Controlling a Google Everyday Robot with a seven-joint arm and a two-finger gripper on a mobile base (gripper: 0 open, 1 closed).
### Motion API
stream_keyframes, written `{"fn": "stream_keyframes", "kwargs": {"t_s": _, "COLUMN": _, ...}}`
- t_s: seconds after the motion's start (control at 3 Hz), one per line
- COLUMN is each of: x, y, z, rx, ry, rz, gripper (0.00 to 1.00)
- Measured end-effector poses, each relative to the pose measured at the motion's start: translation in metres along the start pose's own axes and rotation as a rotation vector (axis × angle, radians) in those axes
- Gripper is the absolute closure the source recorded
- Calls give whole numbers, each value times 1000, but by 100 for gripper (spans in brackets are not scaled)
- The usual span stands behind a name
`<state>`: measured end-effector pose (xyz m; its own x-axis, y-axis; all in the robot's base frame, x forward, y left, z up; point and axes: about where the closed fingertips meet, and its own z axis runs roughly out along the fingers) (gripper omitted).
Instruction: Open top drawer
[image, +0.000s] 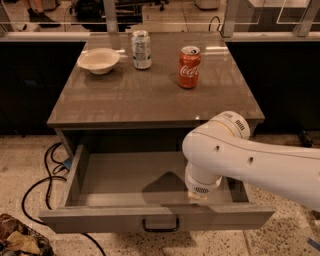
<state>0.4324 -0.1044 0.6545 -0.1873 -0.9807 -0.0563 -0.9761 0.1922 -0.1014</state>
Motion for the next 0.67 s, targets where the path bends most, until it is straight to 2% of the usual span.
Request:
{"fn": "stream_keyframes", "kwargs": {"t_s": 0.33, "x": 1, "y": 0, "z": -1, "rx": 3, "ry": 2, "rz": 0, "gripper": 0}}
{"fn": "stream_keyframes", "kwargs": {"t_s": 0.67, "x": 1, "y": 0, "z": -1, "rx": 3, "ry": 2, "rz": 0, "gripper": 0}}
